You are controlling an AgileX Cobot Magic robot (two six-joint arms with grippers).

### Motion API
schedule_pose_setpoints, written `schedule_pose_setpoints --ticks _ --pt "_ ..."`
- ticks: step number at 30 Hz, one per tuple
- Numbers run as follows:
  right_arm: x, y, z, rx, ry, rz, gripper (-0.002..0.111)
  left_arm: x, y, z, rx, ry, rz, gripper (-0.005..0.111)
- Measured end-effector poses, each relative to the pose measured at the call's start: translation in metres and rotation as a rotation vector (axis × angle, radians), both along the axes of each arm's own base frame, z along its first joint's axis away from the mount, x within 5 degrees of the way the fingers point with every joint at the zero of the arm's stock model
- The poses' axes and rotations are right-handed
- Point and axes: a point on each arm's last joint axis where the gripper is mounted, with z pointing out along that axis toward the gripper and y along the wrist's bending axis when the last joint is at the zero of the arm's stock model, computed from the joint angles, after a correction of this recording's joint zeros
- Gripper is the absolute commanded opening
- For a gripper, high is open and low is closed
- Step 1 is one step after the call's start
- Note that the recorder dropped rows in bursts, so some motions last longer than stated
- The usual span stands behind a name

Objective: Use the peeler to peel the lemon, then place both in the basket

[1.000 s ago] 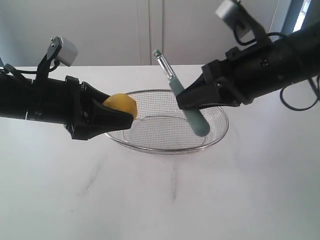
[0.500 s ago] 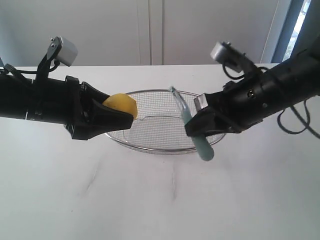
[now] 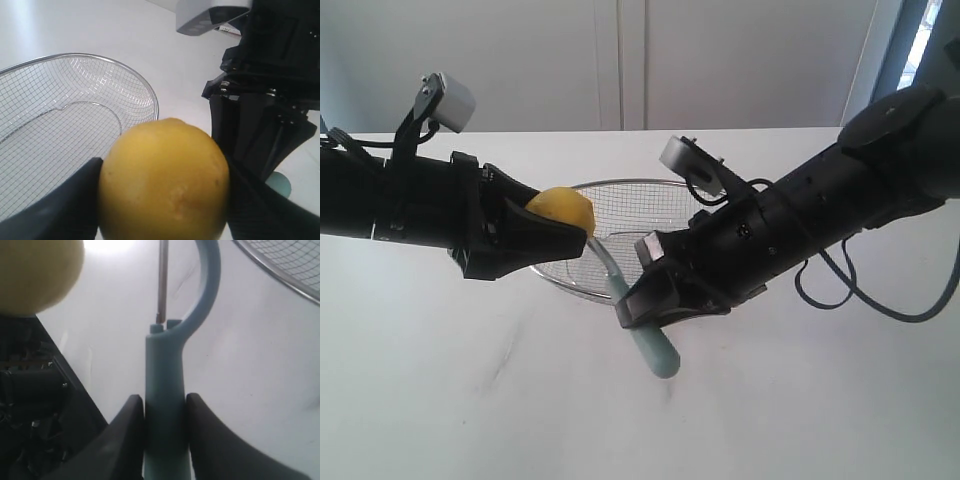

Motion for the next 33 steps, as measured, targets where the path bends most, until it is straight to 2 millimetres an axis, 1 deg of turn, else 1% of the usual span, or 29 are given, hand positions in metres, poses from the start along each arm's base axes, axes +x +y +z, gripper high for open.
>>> schedule_pose_setpoints --ticks 3,14,20,24,27,30,33 --pt "0.0 0.001 0.004 0.016 0.0 0.011 0.0 0.0 0.0 0.0 0.0 0.0 0.0 0.0" --pt "-0.002 0.002 0.006 0.028 0.01 0.027 0.0 0.0 0.0 0.0 0.0 0.0 0.0 0.0" --pt "-0.003 -0.002 0.016 0.037 -0.028 0.017 0.0 0.0 0.0 0.0 0.0 0.0 0.0 0.0" --pt "0.001 -0.013 0.022 0.042 -0.044 -0.022 0.0 0.0 0.0 0.0 0.0 0.0 0.0 0.0" --pt "0.004 -0.026 0.03 0.05 -0.071 -0.063 0.0 0.0 0.0 0.0 0.0 0.0 0.0 0.0" --pt "0.004 -0.038 0.044 0.063 -0.115 -0.102 0.0 0.0 0.0 0.0 0.0 0.0 0.0 0.0" --pt "-0.001 -0.049 0.062 0.078 -0.172 -0.132 0.0 0.0 0.0 0.0 0.0 0.0 0.0 0.0"
